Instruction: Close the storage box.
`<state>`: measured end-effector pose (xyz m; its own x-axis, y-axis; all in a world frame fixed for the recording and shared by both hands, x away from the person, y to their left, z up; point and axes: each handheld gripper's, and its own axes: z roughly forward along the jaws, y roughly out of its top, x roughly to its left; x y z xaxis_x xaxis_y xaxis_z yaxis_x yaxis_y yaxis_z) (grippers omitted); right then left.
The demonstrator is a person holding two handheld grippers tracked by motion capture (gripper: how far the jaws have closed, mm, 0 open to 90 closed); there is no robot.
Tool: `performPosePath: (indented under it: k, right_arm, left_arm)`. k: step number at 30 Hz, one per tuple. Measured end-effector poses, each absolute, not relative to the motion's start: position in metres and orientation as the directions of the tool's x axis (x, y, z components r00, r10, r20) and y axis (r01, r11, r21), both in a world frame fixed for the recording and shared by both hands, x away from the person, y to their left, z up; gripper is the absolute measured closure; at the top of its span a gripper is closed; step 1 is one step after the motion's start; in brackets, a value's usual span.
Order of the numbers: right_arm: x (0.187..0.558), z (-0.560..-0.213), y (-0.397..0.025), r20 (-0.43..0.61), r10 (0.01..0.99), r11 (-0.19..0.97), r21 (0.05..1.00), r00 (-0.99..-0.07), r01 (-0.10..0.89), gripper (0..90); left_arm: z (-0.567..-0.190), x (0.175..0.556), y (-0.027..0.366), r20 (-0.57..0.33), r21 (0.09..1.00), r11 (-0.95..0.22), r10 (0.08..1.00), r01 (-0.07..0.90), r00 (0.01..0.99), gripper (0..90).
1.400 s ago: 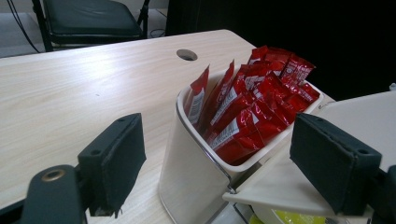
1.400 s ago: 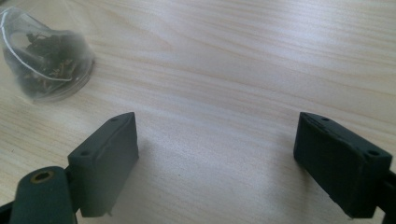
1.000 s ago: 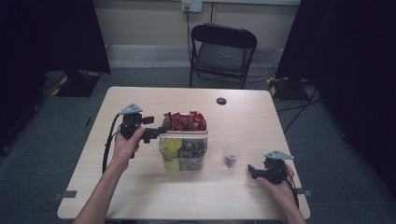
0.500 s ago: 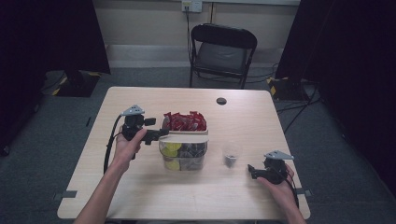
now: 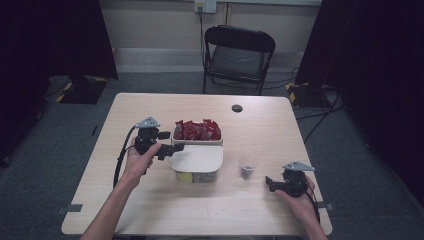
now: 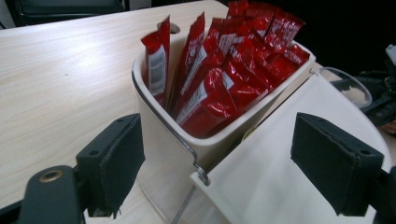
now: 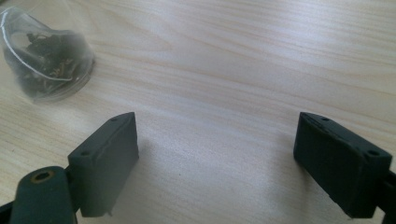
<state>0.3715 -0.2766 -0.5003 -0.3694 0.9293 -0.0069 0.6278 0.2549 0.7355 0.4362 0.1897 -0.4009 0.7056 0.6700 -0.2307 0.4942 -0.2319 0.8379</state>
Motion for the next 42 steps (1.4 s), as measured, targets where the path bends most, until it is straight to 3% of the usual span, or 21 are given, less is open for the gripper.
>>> performPosePath:
  k: [9, 20, 33, 42]
  right_arm:
    - [0.371, -0.5, -0.277, -0.007, 0.929, 0.255, 0.735, -0.369, 0.628, 13.5]
    - [0.371, -0.5, -0.277, -0.008, 0.928, 0.258, 0.735, -0.372, 0.627, 13.4]
    - [0.371, -0.5, -0.277, -0.009, 0.928, 0.258, 0.735, -0.372, 0.627, 13.4]
    - [0.371, -0.5, -0.276, -0.01, 0.929, 0.258, 0.735, -0.371, 0.627, 13.2]
  left_arm:
    - [-0.409, 0.434, 0.187, -0.203, 0.816, -0.281, 0.679, 0.505, 0.706, 16.9]
    - [-0.403, 0.427, 0.194, -0.221, 0.82, -0.262, 0.677, 0.51, 0.702, 16.8]
    - [-0.403, 0.404, 0.233, -0.193, 0.824, -0.24, 0.733, 0.514, 0.652, 16.8]
    - [-0.429, 0.391, 0.259, -0.157, 0.788, -0.258, 0.794, 0.56, 0.587, 16.8]
